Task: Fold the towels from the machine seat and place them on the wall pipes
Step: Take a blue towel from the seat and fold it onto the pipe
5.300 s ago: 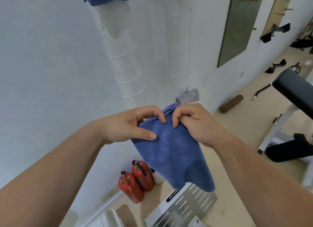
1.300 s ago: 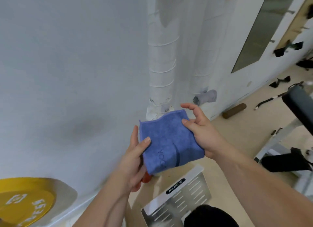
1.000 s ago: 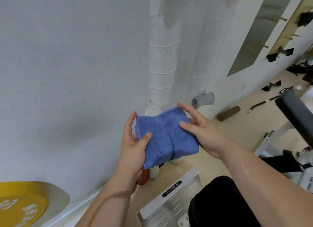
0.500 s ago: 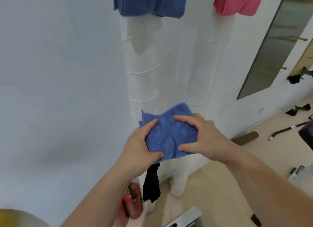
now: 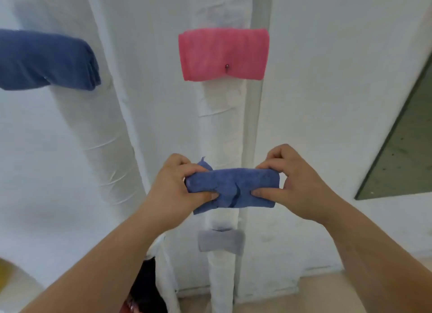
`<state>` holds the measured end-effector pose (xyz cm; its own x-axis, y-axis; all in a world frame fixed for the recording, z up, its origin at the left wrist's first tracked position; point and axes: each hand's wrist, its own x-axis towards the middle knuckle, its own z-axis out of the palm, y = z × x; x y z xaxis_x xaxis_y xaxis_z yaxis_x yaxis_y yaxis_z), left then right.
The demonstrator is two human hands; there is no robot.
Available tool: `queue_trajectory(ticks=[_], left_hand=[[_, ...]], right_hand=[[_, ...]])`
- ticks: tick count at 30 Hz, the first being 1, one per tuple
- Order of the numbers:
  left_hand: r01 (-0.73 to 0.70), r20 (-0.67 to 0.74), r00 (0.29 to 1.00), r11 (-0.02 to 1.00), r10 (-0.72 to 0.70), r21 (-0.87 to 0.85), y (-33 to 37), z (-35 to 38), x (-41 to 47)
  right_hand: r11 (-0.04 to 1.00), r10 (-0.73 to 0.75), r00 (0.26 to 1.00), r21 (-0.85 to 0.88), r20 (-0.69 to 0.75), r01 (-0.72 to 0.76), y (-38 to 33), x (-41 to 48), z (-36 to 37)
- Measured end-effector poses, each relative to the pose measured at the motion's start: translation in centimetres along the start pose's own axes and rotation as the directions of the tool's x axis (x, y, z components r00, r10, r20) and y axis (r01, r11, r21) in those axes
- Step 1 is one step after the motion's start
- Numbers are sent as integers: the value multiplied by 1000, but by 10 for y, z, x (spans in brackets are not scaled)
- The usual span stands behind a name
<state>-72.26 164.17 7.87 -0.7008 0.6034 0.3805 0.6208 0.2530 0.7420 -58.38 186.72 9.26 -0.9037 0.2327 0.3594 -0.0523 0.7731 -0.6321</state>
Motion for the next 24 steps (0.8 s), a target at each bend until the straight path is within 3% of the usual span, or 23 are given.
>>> queue_trajectory(ticks=[5,10,16,20,24], left_hand=[[46,34,999,970,-39,-237,51,-8,21],[-5,-168,984,921,-65,-390,77,-8,37],[-240,-408,903,948,138,-211,113,-13,45],[-284,-381,910,917,166,-279,143,-41,65],[-379,-425,869,893,254,-241,174,-80,100]], right_hand=[[961,-80,995,269,61,60,2,20,-43],[884,-110,991,448,-75,132,-20,41,-57],[885,-197,944,367,-265,288,-56,71,-77],[815,-222,919,457,-325,358,-86,93,-105],[792,-305,890,430,-338,434,-116,117,-136]])
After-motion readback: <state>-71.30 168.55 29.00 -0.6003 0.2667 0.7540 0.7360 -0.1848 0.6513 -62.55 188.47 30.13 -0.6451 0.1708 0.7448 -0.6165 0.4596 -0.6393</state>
